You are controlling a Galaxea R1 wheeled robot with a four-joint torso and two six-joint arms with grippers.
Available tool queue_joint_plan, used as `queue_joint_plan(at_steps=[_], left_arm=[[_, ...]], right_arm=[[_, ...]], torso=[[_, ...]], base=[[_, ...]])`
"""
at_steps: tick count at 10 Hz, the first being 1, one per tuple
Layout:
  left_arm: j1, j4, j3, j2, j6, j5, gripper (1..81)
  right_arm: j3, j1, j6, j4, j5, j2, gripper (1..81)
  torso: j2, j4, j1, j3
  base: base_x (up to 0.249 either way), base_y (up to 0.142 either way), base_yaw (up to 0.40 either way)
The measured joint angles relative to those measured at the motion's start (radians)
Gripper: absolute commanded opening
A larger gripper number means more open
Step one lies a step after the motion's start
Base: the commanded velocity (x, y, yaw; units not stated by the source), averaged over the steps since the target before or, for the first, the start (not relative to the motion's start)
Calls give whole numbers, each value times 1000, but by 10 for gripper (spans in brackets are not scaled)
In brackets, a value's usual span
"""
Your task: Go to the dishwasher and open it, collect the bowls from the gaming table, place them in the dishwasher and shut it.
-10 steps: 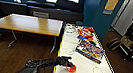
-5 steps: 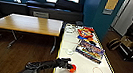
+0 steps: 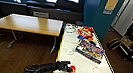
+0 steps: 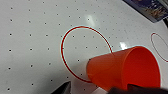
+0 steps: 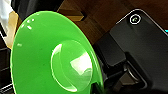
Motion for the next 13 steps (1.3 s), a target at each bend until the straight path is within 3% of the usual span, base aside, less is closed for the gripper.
queue_joint_plan(at_steps=[1, 2, 6, 8, 11, 13], left_arm=[[6, 1, -1, 0, 0, -1, 811], [14, 13, -1, 0, 7, -5, 10], [27, 75, 0, 1, 0, -36, 10], [25, 77, 4, 1, 0, -33, 10], [12, 81, 66, -7, -4, 24, 10], [-42, 53, 139, -4, -19, 38, 10]], right_arm=[[0, 0, 0, 0, -1, 2, 10], [-9, 0, 0, 0, -4, 11, 10], [-51, 2, 0, 0, -29, 32, 10], [-51, 8, 0, -1, -28, 31, 10], [-50, 7, -1, -3, -28, 30, 10], [-48, 7, -3, -3, -29, 30, 10]], torso=[[0, 0, 0, 0], [0, 0, 0, 0], [0, 0, 0, 0], [0, 0, 0, 0], [0, 0, 0, 0], [0, 0, 0, 0]], base=[[0, 0, 0], [0, 0, 0], [0, 0, 0], [0, 0, 0], [0, 0, 0], [0, 0, 0]])
